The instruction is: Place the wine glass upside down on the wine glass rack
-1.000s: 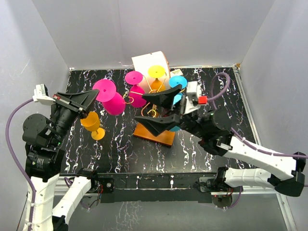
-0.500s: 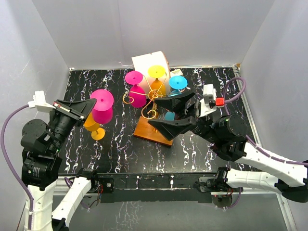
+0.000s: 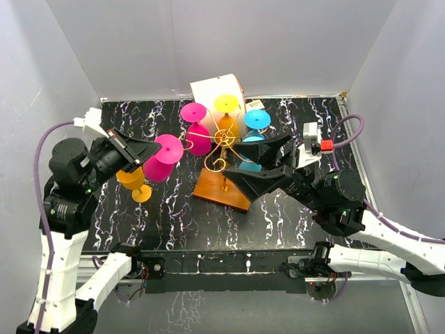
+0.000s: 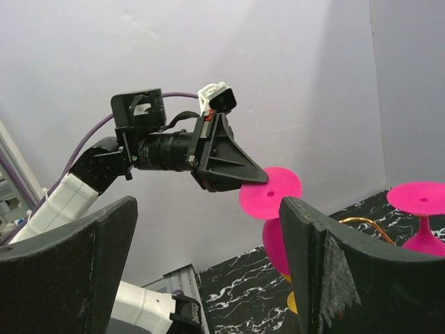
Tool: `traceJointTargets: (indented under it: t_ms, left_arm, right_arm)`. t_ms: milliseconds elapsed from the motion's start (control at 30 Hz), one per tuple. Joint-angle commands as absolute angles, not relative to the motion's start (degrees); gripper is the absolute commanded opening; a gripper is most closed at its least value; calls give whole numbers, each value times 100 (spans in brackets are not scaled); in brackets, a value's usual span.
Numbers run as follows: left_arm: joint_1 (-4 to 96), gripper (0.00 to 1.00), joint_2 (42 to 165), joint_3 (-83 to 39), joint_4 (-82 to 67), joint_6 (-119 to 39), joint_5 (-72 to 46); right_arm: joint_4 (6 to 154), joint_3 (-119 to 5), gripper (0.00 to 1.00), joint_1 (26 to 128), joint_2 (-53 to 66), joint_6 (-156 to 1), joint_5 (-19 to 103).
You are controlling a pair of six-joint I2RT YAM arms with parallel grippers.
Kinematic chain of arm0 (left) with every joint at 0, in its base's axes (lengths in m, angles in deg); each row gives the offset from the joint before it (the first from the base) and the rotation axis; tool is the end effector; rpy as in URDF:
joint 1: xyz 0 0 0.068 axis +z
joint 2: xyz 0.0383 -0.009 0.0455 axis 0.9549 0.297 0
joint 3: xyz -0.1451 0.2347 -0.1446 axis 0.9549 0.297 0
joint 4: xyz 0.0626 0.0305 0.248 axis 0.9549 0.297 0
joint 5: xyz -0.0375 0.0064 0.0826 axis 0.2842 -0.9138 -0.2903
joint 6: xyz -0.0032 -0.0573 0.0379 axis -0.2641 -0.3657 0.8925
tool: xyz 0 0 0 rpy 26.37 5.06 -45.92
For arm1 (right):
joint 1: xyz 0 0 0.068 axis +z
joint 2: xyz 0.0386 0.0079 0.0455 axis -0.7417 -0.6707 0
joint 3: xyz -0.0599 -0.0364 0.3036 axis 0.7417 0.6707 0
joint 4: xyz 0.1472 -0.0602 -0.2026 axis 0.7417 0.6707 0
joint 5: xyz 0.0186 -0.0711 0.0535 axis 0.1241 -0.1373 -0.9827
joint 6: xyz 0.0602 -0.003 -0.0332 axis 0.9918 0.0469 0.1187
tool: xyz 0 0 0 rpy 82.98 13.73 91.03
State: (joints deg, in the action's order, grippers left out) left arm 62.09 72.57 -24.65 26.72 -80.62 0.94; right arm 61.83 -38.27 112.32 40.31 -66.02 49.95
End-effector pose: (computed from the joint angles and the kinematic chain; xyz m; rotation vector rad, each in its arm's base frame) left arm 0.0989 -0.0399 0.4959 -0.2938 1.6949 -1.1354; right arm 0.0671 0.1404 0.4966 -0.4657 1.0890 1.2900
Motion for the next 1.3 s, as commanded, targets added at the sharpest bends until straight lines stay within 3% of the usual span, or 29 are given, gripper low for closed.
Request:
traceJointTargets:
  t_ms: [0, 300, 567, 1267]
  left_arm:
    - [6192, 0, 7581, -2402, 2755, -7837, 1273]
    - [6192, 0, 7719, -1210, 469, -9390, 2719]
    - [6194, 0, 8029, -1500, 656, -9221, 2410]
    - [6195, 0, 8787, -1194, -762, -10099, 2188]
  right_arm:
    - [6130, -3713, 82, 11248, 4205, -6488, 5126]
    - [6083, -3564, 82, 11248, 4339, -6278, 5200]
    - [5731, -3250, 82, 11254, 4575, -5983, 5089]
    - [5533, -3131, 82, 11248, 4736, -5645, 4912]
